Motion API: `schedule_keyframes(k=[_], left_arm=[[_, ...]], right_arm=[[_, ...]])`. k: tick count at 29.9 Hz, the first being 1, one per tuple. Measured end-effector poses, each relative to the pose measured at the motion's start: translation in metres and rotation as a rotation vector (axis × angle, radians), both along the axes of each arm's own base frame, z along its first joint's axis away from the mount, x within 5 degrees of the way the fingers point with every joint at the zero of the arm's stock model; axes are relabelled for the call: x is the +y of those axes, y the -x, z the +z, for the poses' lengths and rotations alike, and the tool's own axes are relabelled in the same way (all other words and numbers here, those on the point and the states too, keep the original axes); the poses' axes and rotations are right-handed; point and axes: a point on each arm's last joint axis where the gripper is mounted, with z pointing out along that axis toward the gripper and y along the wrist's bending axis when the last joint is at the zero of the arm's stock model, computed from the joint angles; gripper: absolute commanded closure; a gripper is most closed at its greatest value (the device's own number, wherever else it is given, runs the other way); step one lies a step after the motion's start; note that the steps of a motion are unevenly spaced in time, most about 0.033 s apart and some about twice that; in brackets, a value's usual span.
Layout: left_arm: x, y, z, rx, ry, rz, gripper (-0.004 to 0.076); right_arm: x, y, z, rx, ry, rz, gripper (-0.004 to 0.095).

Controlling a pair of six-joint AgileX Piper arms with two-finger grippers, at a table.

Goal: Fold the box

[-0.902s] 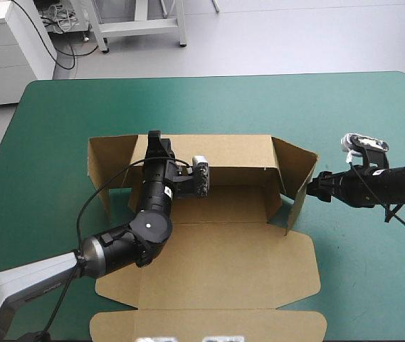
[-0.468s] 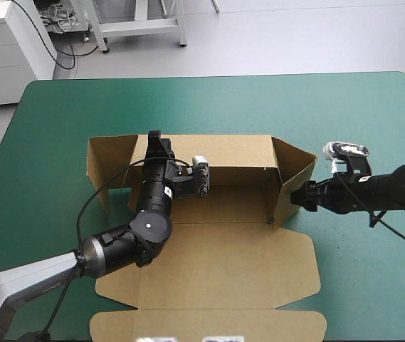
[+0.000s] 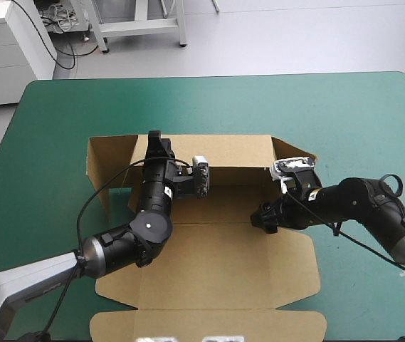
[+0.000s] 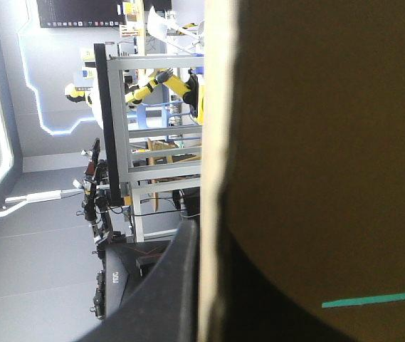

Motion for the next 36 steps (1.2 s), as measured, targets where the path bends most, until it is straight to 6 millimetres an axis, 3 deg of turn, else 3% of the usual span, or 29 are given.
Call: schedule_keyframes(k=[4,7,15,19,22,29,33,36], left_arm=[[0.0,0.0,0.0,0.0,-0.001,0.0,0.0731],[0.0,0.0,0.0,-0.001,-0.001,-0.001,0.0731],[0.0,0.0,0.0,0.0,-0.002,-0.001,0.0731],[0.0,0.0,0.0,0.0,-0.002,-0.001,0.0731],[0.0,0.0,0.0,0.0,-0.002,-0.001,0.0731],[0.0,0.0,0.0,0.0,-0.002,-0.001,0.0731],[0.0,0.0,0.0,0.0,-0.002,-0.001,0.0731],[0.0,0.0,0.0,0.0,-0.002,-0.001,0.0731]], right_arm=[[0.004,0.004,0.008,-0.004,-0.043,0.005,0.0195],[0.006,0.007,0.026,-0.024,-0.09,0.017,0.0195],[0.005,0.015,0.113,-0.18,-0.192,0.03,0.0189],[-0.007,0.014,0.153,-0.313,-0.107,-0.046,0.018],[-0.02,0.004,0.167,-0.351,0.033,-0.144,0.018],[-0.023,-0.058,0.153,-0.295,0.347,-0.245,0.018],[-0.025,-0.098,0.133,-0.223,0.375,-0.282,0.018],[-0.038,-0.123,0.112,-0.125,0.324,-0.314,0.018]])
